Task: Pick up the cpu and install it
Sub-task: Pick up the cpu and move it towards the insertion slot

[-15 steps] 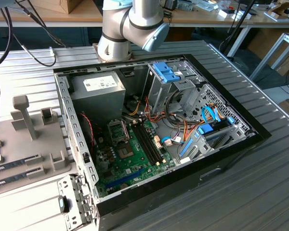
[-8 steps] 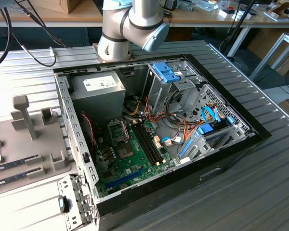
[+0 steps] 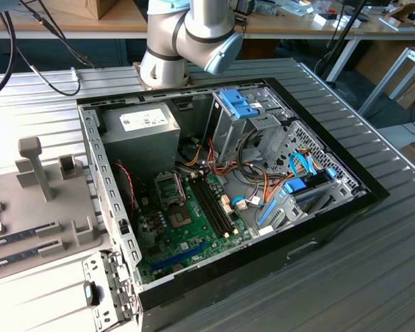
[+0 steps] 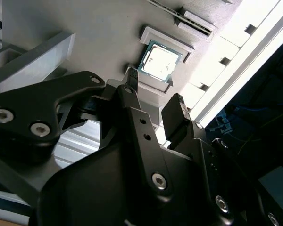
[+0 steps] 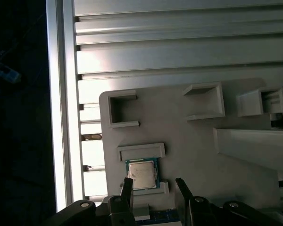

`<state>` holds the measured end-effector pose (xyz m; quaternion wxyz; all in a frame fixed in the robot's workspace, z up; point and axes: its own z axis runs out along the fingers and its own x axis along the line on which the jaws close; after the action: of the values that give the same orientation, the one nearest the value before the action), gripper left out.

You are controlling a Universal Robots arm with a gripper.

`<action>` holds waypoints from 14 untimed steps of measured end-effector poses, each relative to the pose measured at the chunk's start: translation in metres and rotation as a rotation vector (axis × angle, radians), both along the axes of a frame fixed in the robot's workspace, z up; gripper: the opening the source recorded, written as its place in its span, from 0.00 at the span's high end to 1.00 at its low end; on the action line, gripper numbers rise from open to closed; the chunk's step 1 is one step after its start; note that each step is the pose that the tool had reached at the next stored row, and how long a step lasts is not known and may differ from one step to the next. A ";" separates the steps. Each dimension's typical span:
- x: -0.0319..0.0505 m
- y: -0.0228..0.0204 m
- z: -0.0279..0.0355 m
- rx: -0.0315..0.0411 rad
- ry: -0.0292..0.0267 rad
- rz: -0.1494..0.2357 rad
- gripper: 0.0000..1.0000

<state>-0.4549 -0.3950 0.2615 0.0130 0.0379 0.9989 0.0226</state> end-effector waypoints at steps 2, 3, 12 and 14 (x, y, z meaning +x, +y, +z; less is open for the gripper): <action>-0.0002 0.0000 -0.0002 0.0001 -0.0001 0.000 0.52; -0.0007 0.0000 -0.0008 0.0000 0.0000 0.000 0.52; -0.0021 0.0000 -0.0030 0.0000 0.0000 0.000 0.52; -0.0020 0.0000 -0.0034 0.0000 0.0000 0.000 0.52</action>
<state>-0.4569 -0.3950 0.2581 0.0130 0.0378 0.9989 0.0226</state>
